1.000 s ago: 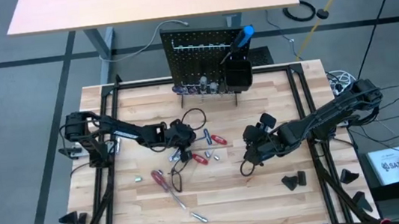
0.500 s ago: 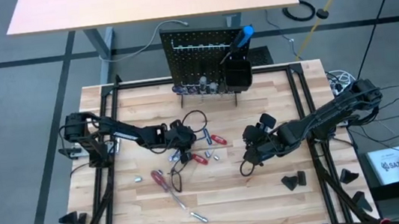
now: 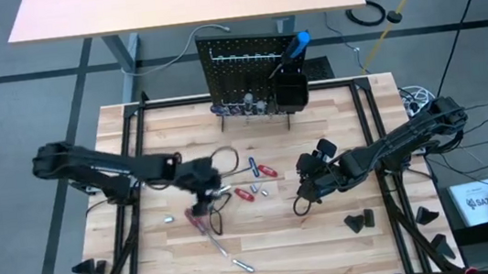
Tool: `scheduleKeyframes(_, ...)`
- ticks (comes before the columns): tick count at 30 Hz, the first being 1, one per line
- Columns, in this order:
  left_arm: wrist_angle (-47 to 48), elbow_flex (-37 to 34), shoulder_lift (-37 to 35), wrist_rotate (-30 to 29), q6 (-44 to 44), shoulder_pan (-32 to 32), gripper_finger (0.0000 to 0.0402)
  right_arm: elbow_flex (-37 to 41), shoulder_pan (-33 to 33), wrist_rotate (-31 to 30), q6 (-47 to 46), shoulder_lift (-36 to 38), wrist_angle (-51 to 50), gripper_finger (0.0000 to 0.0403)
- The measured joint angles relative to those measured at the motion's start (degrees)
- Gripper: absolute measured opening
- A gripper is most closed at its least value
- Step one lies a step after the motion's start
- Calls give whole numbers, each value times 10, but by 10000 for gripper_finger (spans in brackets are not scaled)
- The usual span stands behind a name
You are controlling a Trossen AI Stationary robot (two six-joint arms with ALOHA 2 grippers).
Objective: Hang tools onto peg board
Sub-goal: Hang the red screwdriver onto the peg board
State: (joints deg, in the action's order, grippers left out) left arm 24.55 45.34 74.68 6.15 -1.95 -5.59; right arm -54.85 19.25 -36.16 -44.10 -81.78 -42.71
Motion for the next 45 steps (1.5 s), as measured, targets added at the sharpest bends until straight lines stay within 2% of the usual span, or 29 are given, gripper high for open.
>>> scheduleKeyframes(2,68,0,-7,14,-33,-27,184,0,0,0,3,0,3,192)
scheduleKeyframes(5,159,0,-5,34,-35,-68,184,0,0,0,9,0,12,192)
scheduleKeyframes(8,186,0,-2,33,-29,-107,184,0,0,-1,13,0,19,192)
scheduleKeyframes(11,163,0,-2,14,-29,-150,184,0,0,-1,15,0,24,192)
scheduleKeyframes(14,152,0,5,-31,-36,-181,184,0,0,-1,19,0,26,192)
scheduleKeyframes(19,129,0,43,-43,-49,-211,184,0,0,-2,19,-3,29,192)
scheduleKeyframes(33,89,4,181,-47,-126,-237,184,0,-1,0,47,-39,48,192)
scheduleKeyframes(41,89,3,188,-48,-139,-237,183,0,-2,-1,47,-42,51,192)
scheduleKeyframes(45,91,6,189,-48,-139,-237,155,0,-3,-1,47,-42,52,192)
